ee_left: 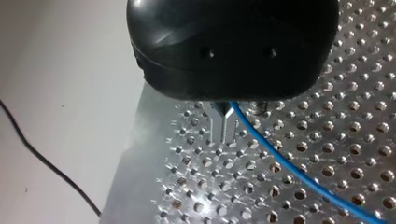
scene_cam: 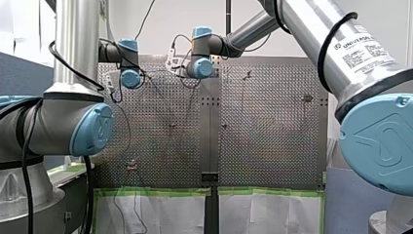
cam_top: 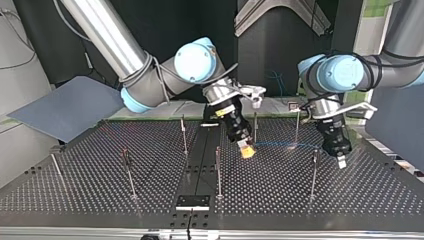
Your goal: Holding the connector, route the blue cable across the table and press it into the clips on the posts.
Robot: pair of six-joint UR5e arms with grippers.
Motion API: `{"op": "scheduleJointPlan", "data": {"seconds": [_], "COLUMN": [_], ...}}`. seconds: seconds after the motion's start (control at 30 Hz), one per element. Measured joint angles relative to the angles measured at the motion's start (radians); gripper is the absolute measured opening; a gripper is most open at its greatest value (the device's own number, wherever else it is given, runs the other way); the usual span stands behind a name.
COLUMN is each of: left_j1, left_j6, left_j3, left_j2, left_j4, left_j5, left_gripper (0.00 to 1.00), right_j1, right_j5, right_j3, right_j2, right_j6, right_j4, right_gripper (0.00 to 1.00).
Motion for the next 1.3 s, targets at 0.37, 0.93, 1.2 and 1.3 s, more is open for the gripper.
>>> {"op": "scheduleJointPlan", "data": {"seconds": [0.37,0.93,1.2,1.3], "left_j1": [0.029,0.072,0.065,0.056], "left_j6": [-0.016,-0.113,-0.160,-0.166], "left_j3": [0.036,0.037,0.036,0.036], "left_j2": [-0.083,-0.099,-0.097,-0.091], "left_j4": [0.009,0.041,-0.018,-0.046], "left_j5": [0.040,0.115,0.057,0.039], "left_gripper": [0.00,0.00,1.00,1.00], "right_j1": [-0.024,-0.040,-0.040,-0.040], "right_j5": [0.002,0.001,0.003,0.004], "right_j3": [-0.002,-0.002,-0.002,-0.002], "right_j2": [0.000,0.000,0.000,0.000], "right_j6": [0.003,0.005,0.005,0.005], "right_j4": [0.003,0.007,0.011,0.012], "right_gripper": [0.00,0.00,0.00,0.00]}}
